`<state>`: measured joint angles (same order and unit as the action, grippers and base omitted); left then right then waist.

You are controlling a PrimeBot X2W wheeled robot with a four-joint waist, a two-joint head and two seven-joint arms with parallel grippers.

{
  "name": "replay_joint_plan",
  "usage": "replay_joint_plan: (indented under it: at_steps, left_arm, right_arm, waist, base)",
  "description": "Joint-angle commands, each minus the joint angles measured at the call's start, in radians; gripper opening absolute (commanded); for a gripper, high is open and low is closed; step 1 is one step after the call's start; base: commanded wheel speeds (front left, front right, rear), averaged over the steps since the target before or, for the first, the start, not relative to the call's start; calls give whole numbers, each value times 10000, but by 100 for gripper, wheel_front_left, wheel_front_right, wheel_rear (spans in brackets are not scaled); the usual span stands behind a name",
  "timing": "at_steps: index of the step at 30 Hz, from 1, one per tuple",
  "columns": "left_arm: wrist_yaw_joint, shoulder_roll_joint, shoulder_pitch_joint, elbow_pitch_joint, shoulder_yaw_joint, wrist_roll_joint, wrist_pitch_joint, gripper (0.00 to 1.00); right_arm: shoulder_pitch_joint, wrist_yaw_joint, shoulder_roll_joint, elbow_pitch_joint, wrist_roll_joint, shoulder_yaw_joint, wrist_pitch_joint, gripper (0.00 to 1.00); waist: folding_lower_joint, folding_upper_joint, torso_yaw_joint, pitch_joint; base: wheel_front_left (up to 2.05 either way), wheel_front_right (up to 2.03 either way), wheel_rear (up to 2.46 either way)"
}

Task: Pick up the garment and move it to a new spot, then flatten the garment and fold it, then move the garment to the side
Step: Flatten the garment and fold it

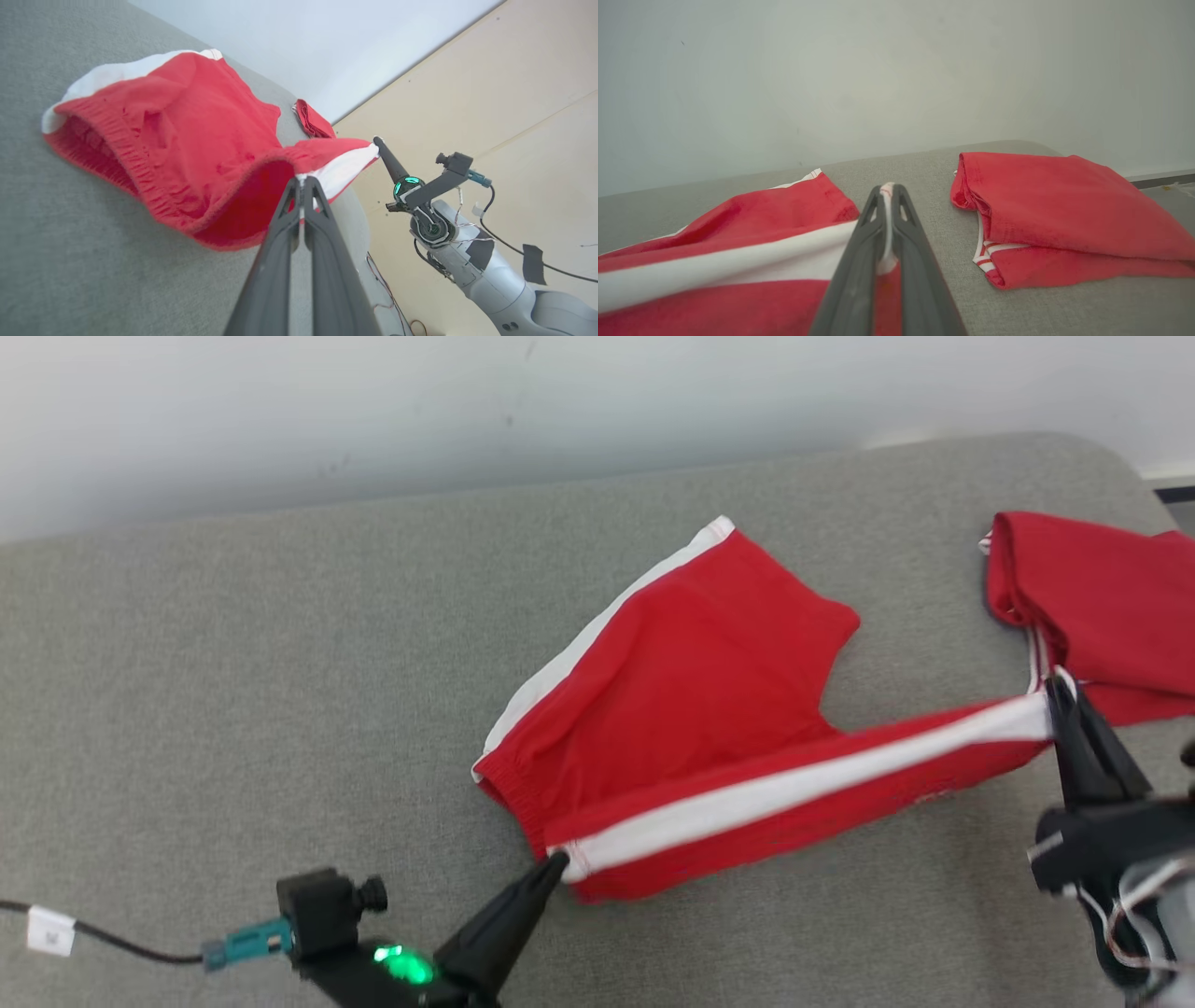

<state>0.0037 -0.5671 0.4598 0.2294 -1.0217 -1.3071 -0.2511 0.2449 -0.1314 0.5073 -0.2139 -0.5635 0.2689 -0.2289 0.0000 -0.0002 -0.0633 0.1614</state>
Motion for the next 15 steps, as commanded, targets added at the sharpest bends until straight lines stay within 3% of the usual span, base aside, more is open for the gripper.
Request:
replay_joint_plan:
  at_steps: [1, 8, 15]
  left_arm:
    - [-100, 181, 236, -257, 222, 1, -75, 0]
    - [-490, 1679, 498, -1119, 1863, -92, -134, 0]
    - [-792, 2607, 611, -1626, 2850, -166, -140, 0]
  right_arm:
    - [540, 16, -5, -305, -84, 145, -6, 0]
    - [3598, 16, 89, -2237, -68, 1252, -198, 0]
    - [5687, 16, 140, -3724, -264, 2314, -318, 0]
  waist:
    - [0, 2, 305, 496]
    - [0, 2, 1022, 1630]
    - [0, 2, 1657, 2317]
  base:
    - [0, 0, 0]
    - [0, 0, 0]
    - [0, 0, 0]
